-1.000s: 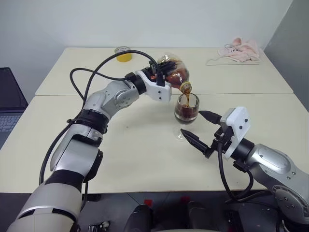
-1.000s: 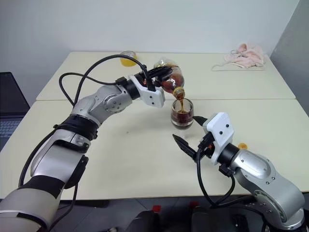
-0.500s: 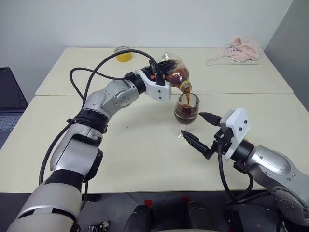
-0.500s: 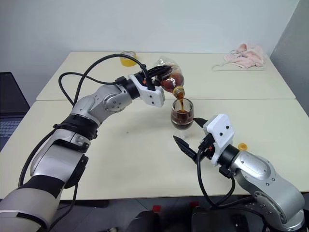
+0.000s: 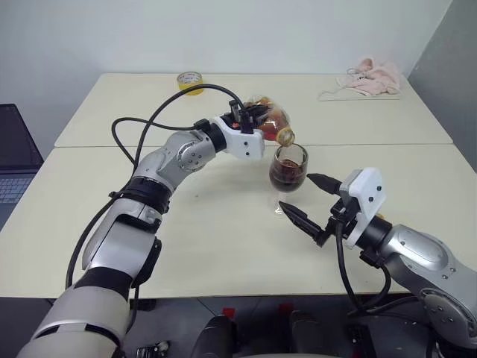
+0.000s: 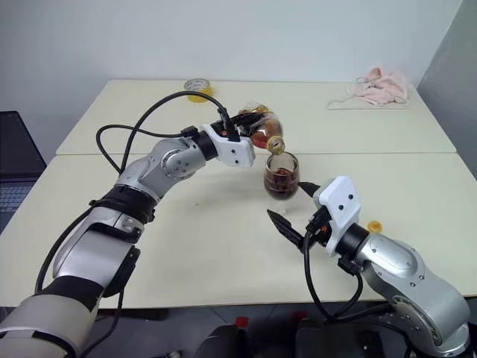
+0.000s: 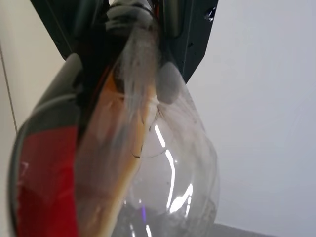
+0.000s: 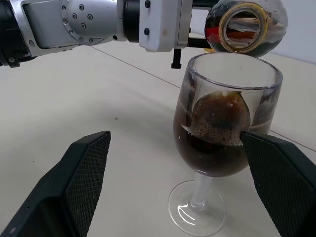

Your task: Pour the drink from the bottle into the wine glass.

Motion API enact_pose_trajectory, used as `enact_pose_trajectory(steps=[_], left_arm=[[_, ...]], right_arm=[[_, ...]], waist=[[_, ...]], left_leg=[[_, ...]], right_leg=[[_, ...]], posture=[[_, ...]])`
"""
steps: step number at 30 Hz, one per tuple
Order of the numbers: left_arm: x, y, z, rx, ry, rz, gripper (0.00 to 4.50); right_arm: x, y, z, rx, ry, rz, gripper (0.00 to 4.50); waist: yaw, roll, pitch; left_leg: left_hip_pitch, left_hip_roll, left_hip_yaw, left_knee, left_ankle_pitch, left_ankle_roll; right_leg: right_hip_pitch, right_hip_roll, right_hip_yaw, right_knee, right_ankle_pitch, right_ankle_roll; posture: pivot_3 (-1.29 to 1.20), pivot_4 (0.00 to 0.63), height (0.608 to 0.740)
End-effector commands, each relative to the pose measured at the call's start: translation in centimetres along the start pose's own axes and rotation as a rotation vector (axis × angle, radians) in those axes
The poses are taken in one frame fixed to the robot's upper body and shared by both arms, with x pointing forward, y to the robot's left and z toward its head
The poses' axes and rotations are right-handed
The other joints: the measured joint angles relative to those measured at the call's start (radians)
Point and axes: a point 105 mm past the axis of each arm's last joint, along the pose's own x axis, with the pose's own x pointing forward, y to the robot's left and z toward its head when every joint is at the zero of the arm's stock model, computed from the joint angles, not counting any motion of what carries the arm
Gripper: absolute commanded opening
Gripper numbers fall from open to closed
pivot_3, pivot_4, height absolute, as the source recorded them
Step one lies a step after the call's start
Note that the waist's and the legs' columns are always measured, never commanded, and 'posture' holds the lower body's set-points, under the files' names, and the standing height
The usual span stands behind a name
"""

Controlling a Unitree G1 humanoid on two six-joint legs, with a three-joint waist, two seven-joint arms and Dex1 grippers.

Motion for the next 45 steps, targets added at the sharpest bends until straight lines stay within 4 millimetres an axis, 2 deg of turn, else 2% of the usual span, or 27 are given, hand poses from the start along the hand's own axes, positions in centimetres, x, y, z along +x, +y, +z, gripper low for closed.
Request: enact_pose_trajectory(steps=[1,10,15,20,24,28,30,35,41,45], left_arm=[[0.0,2.2,0.5,-0.04,-0.018,0.079,0.74],[-0.1,2.5,0.3,-0.174,0.007,0.095,0.74],[-0.3,2.5,-0.3,-0.418,0.046,0.114,0.74],[-1.0,2.4,-0.8,-0.57,0.086,0.128,0.74],[-3.1,0.8,-2.6,-0.836,0.19,0.188,0.74],[-4.7,0.2,-3.1,-0.973,0.249,0.251,0.74],[-6.5,-0.6,-3.8,-1.065,0.3,0.318,0.74],[-9.5,-1.7,-5.0,-1.115,0.417,0.423,0.74],[-13.7,-4.2,-6.2,-1.176,0.562,0.52,0.74],[-15.1,-5.4,-6.5,-1.218,0.613,0.547,0.74]], right_arm=[[-0.2,0.5,1.5,-0.038,-0.062,0.009,4.5],[-0.1,0.4,1.6,-0.042,-0.064,0.008,4.5],[-0.3,0.5,1.5,-0.059,-0.058,0.011,4.5],[-0.5,0.7,1.4,-0.078,-0.06,0.017,4.5],[-1.0,1.6,0.7,-0.14,-0.046,0.086,4.5],[-1.4,2.0,0.2,-0.16,-0.047,0.116,4.5],[-1.5,2.0,0.0,-0.171,-0.057,0.125,4.5],[-1.6,2.1,-0.2,-0.147,-0.081,0.149,4.5],[-1.5,2.4,0.0,-0.103,-0.108,0.2,4.5],[-1.3,2.1,0.2,-0.105,-0.122,0.199,4.5]], waist=[[0.0,0.0,0.0],[0.0,0.0,0.0],[-0.001,0.0,0.0],[-0.006,0.0,0.0],[-0.01,0.0,0.0],[-0.017,0.0,0.0],[-0.016,0.0,0.0],[-0.015,0.0,-0.001],[-0.007,0.0,-0.001],[0.005,0.0,-0.001]], left_leg=[[0.0,0.0,0.0,0.0,0.0,0.0],[0.0,0.0,0.0,0.0,0.0,0.0],[0.0,0.0,0.0,0.001,0.0,0.0],[0.0,0.0,0.0,0.001,0.0,0.0],[0.0,0.001,-0.001,0.0,0.0,0.0],[0.0,0.006,0.0,0.001,0.0,0.0],[0.0,0.007,-0.001,0.001,0.0,0.0],[0.0,0.007,0.0,0.001,0.0,0.0],[0.001,0.007,0.0,0.001,0.0,0.0],[0.001,0.007,0.0,0.001,0.0,0.0]], right_leg=[[0.0,0.0,0.0,0.0,0.0,0.0],[0.0,0.0,0.0,0.0,0.0,0.0],[0.0,0.0,0.0,0.0,0.0,0.0],[0.0,0.0,0.0,0.0,0.0,0.0],[0.0,0.0,0.0,0.0,0.0,0.0],[0.0,0.001,0.0,0.001,0.0,0.0],[0.001,0.0,0.0,0.001,0.0,0.0],[0.001,0.0,0.0,0.0,0.0,0.0],[0.001,0.0,0.0,0.0,0.0,0.0],[0.001,0.0,0.0,0.0,0.0,0.0]], posture=[[0.0,0.15,0.74],[0.0,0.15,0.74],[0.0,0.15,0.74],[0.0,0.15,0.74],[0.0,0.15,0.74],[0.0,0.15,0.74],[0.0,0.15,0.74],[0.0,0.15,0.74],[0.0,0.15,0.74],[0.0,0.15,0.74]])
